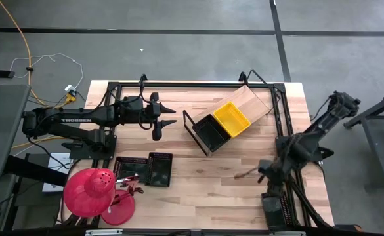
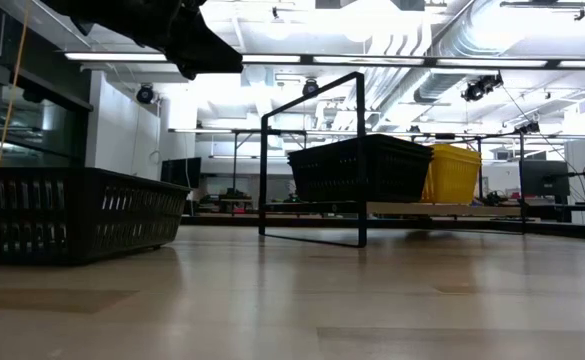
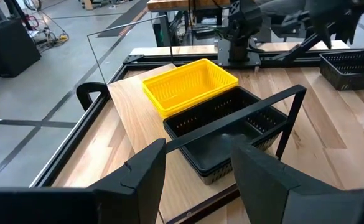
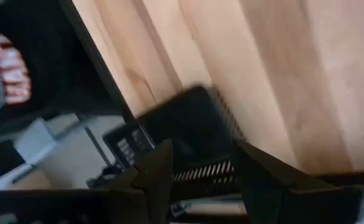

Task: Stack baskets on shelf by color
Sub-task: Put the black bin on the shelf

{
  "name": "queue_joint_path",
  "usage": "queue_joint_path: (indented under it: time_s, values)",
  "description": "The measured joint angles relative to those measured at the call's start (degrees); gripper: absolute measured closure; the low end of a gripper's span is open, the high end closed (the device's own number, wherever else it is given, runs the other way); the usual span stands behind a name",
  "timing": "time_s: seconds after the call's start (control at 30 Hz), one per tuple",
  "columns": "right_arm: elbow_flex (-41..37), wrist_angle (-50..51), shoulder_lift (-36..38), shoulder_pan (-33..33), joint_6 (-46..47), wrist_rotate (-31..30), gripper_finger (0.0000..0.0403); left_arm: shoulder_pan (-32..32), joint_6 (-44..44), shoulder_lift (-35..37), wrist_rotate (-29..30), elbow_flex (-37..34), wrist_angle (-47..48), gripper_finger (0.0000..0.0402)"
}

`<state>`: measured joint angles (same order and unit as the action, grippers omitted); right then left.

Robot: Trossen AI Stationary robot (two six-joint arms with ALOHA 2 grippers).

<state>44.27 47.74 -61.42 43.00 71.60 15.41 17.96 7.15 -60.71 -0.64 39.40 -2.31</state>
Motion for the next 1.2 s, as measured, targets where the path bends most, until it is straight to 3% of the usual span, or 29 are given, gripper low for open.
queue_joint_path:
  time_s: [0.23,0.63,0.9,1.07,1.2]
  values:
    - [0.0,-6.4,-8.0,6.8,1.6,-1.1,0.0252,0.0,0.0,0.0,0.0,0.0,0.0,0.0234]
    - [0.0,-3.5,-17.6,12.5,-4.1,-8.2,0.0252,0.0,0.0,0.0,0.0,0.0,-0.1,0.0234]
    - [0.0,-1.8,-19.1,12.7,-7.3,-8.6,0.0252,0.0,-0.1,0.0,0.0,0.0,-0.1,0.0234]
    - [-0.1,-0.3,-19.2,12.7,-7.6,-12.0,0.0252,0.0,0.1,0.0,0.0,0.0,-0.1,0.0234]
    - [-0.1,-0.6,-19.5,12.6,-7.2,-12.0,0.0279,0.0,0.1,0.0,0.0,0.0,0.0,0.0234]
